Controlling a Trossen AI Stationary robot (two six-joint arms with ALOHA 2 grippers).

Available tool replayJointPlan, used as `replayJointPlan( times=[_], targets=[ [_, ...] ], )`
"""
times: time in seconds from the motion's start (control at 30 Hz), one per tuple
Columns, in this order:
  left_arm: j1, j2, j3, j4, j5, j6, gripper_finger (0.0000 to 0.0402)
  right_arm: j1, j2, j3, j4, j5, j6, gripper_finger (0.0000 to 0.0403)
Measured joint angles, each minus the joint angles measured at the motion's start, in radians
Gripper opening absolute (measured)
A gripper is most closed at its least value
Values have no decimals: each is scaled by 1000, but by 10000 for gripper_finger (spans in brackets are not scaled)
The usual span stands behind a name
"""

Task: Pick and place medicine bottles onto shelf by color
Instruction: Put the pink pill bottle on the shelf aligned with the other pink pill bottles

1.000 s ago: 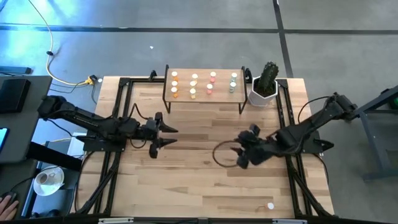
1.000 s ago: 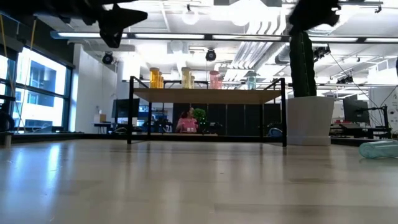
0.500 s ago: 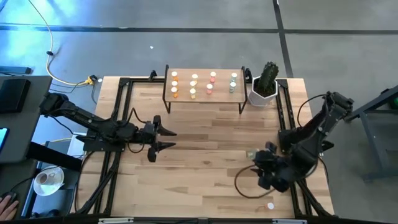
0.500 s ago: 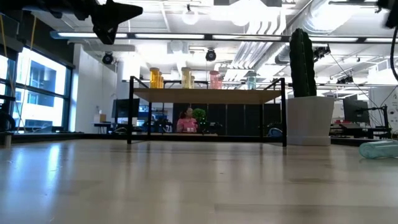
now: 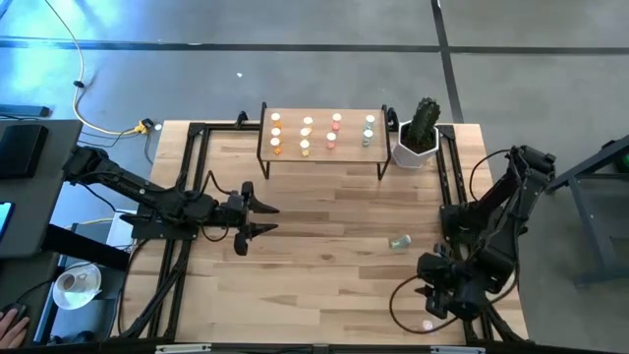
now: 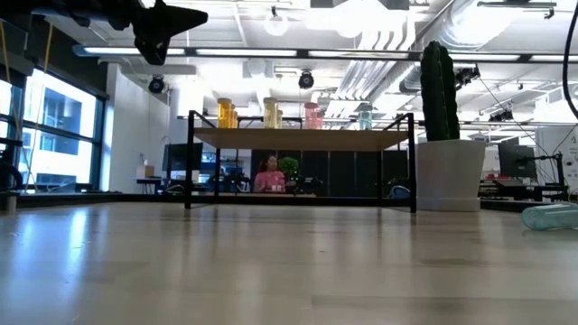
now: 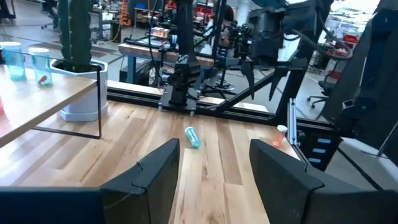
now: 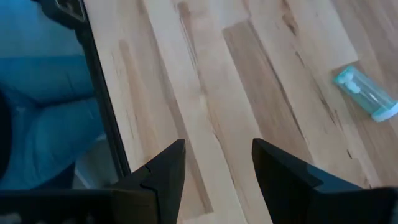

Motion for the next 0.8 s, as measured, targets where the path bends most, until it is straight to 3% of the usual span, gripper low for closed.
replayJointPlan(
  times=[0.13,0.33,0.8],
  targets=[
    [0,0,0,0,0,0,186,27,59,0,1,-7,11,177],
    [0,0,0,1,-12,0,186,62,142,0,54,-149,17,177],
    [0,0,0,1,-60,-24,186,188,256,0,192,-152,77,177]
  ],
)
